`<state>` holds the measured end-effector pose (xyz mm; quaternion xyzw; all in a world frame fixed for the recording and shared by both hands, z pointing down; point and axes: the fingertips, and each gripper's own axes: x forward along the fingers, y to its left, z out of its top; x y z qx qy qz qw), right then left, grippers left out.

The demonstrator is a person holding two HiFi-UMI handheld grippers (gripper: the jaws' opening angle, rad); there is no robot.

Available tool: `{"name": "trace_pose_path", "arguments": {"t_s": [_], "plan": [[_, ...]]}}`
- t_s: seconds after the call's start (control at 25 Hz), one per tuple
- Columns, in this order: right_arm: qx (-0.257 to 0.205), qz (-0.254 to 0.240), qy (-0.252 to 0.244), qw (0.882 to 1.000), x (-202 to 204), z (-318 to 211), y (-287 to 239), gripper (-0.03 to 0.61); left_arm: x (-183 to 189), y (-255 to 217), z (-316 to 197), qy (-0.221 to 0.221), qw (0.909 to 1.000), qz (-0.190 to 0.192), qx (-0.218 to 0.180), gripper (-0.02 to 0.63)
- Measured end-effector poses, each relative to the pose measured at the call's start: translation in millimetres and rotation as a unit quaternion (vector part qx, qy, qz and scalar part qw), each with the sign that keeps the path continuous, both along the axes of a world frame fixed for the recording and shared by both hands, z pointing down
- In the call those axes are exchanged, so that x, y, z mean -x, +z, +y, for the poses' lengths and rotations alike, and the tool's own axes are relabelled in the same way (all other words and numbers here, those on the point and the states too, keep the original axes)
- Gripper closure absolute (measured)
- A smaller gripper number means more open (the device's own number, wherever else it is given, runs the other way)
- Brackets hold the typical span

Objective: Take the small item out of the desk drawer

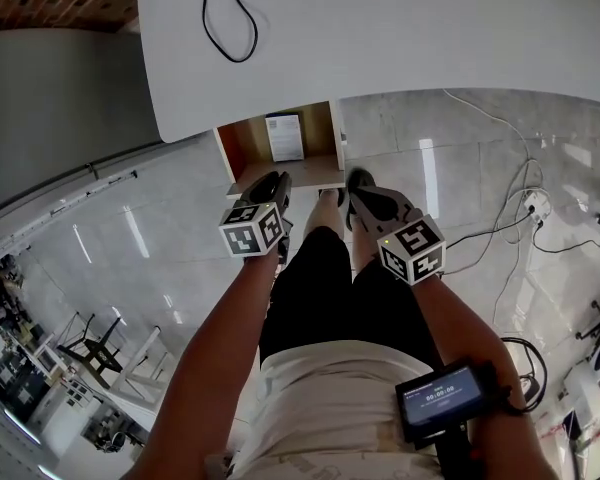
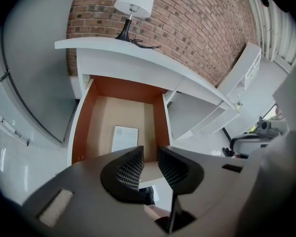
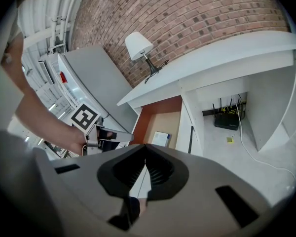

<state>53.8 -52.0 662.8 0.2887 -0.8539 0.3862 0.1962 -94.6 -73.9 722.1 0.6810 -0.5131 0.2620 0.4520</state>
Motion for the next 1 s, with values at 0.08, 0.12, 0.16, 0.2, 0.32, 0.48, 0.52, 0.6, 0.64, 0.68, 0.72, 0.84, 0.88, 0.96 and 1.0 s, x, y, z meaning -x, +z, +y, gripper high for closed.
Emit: {"name": "trace_pose_path", "arguments": {"t_s": [0.08,0.12,0.16,0.2,0.32,0.48,0.52,0.6,0.64,0.68,0.72,0.84,0.88,0.96,1.0], "plan": [[0.003,0.000,0.004,1.000,-2.2,1.5,3.2,0.572,-1.3,5.7,-6.6,0.003,1.0000,-0.003,0.002,0.507],[0.003,0.000,0.005,1.000,-2.6,1.7,4.6,0.572,-2.0,8.3,-10.1,0.003,1.0000,-0.003,0.003,0.496],[0.004,-0.001,0.006,1.000,-2.6,1.6,6.0,0.572,-2.5,10.8,-13.5,0.002,1.0000,-0.003,0.004,0.484],[0.004,-0.002,0.007,1.000,-2.4,1.3,7.6,0.572,-2.9,13.6,-16.6,0.000,1.0000,-0.002,0.006,0.473],[0.006,-0.004,0.011,1.000,-1.5,0.5,13.9,0.572,-2.3,25.0,-21.4,-0.010,0.9999,-0.004,0.013,0.403],[0.010,-0.009,0.023,1.000,-4.0,-0.6,21.1,0.572,3.1,39.9,-23.3,-0.014,0.9994,-0.026,0.019,0.300],[0.011,-0.009,0.026,1.000,-5.6,-0.8,24.7,0.572,5.2,44.6,-24.4,-0.015,0.9992,-0.033,0.018,0.281],[0.014,-0.009,0.032,0.999,-9.1,-0.2,33.2,0.572,9.9,54.4,-27.5,-0.015,0.9986,-0.047,0.018,0.260],[0.016,-0.008,0.035,0.999,-11.1,0.3,36.6,0.572,12.4,58.1,-29.7,-0.015,0.9983,-0.054,0.017,0.250],[0.018,-0.007,0.038,0.999,-13.1,0.8,38.8,0.572,14.4,60.8,-32.4,-0.016,0.9980,-0.059,0.018,0.243],[0.019,-0.006,0.041,0.999,-15.3,1.2,40.0,0.572,15.6,62.6,-35.5,-0.017,0.9978,-0.062,0.018,0.235],[0.023,-0.004,0.049,0.999,-21.5,2.9,42.5,0.572,14.3,65.4,-45.7,-0.015,0.9979,-0.060,0.019,0.233],[0.025,-0.004,0.052,0.998,-23.1,3.3,43.9,0.572,13.2,66.8,-49.2,-0.012,0.9979,-0.060,0.019,0.233],[0.027,-0.003,0.056,0.998,-25.9,4.0,46.8,0.572,10.6,70.4,-56.0,-0.003,0.9979,-0.062,0.020,0.233],[0.028,-0.003,0.058,0.998,-27.1,4.2,47.9,0.572,9.3,72.5,-59.1,0.001,0.9978,-0.062,0.022,0.233]]}}
